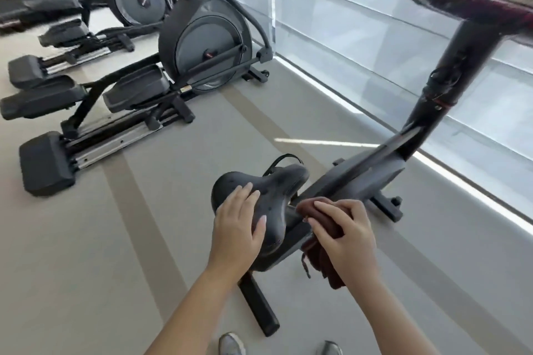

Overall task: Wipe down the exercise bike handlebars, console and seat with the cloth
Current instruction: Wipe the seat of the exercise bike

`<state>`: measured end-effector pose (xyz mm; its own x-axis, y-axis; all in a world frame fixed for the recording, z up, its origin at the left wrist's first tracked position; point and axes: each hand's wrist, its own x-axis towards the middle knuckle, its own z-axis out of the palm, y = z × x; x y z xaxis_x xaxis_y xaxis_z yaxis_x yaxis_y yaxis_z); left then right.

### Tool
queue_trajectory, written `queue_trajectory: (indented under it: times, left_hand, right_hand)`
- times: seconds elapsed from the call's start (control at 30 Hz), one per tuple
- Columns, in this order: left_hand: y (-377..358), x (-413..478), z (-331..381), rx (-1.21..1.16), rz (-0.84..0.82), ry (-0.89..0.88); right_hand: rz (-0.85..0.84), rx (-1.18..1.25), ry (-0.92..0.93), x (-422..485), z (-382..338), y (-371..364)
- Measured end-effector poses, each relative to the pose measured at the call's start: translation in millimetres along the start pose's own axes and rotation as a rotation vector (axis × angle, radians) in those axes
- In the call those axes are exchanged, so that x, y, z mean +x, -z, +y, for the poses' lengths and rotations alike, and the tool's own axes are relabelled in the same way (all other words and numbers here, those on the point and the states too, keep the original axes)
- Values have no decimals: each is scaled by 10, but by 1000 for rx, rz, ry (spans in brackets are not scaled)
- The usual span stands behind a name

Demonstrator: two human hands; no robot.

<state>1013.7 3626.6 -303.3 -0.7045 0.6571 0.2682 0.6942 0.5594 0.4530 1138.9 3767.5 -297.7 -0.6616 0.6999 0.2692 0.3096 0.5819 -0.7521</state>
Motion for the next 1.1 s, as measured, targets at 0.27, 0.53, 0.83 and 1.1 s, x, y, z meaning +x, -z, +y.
queue_trajectory:
  times: [0.27, 0.53, 0.83, 1.1]
  left_hand:
    - [-9, 274, -945, 56, -283, -96]
    - [-109, 635, -1245, 146, -566, -242]
    - [-123, 732, -1310, 215, -626, -343]
    - [-117, 715, -1259, 205, -659, -276]
  right_hand:
    - [59, -67, -150, -28, -327, -972]
    - [101, -189, -215, 308, -200, -1369]
    - [24, -245, -160, 453, -155, -1342]
    - [40, -195, -140, 566, 21, -1282]
